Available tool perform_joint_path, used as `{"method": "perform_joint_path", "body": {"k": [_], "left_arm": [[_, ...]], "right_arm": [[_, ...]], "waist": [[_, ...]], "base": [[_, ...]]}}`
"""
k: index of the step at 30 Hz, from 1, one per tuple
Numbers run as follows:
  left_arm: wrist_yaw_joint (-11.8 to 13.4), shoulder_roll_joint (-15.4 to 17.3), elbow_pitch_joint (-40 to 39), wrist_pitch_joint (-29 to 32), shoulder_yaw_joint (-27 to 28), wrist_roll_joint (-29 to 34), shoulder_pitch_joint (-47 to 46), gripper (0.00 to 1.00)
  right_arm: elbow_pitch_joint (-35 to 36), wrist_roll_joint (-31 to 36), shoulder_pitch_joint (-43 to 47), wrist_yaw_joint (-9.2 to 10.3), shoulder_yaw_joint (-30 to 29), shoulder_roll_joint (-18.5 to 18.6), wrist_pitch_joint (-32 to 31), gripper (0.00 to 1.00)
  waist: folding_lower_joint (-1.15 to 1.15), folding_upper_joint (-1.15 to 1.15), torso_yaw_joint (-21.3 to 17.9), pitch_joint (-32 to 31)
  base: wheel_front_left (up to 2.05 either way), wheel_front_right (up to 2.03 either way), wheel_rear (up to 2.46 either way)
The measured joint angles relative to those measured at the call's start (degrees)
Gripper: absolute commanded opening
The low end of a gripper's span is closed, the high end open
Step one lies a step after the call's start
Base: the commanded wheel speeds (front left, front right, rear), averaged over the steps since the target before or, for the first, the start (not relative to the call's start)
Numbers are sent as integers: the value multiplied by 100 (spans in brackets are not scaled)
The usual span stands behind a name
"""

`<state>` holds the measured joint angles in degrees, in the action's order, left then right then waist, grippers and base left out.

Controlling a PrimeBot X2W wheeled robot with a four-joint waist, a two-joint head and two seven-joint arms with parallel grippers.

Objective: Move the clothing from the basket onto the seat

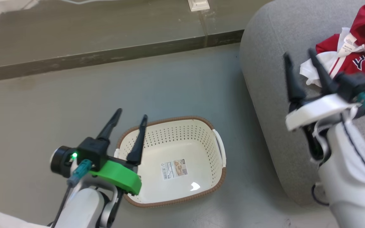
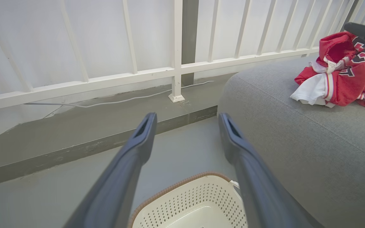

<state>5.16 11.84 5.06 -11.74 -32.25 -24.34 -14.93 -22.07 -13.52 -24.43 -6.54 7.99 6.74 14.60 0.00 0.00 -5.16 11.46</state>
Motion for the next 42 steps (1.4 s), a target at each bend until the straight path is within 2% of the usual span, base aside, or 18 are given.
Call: {"method": "perform_joint_path", "body": {"k": [10,22,32,42], "left_arm": [[51,15,156,-85,367,-82,330,100],[97,0,309,-101,515,-264,769,100],[144,-16,371,-145,647,-275,1007,100],[168,-25,371,-151,844,-268,1100,100]], "right_arm": [[20,23,764,-2,324,-137,0,100],[110,24,1294,10,336,-145,0,100],[269,57,1588,163,313,-135,0,100],[616,99,1801,220,347,-136,-54,100]], "waist": [[0,0,106,-254],[0,0,171,-621],[0,0,224,-860],[0,0,241,-974]], "base": [[0,0,0],[0,0,0],[0,0,0],[0,0,0]]}}
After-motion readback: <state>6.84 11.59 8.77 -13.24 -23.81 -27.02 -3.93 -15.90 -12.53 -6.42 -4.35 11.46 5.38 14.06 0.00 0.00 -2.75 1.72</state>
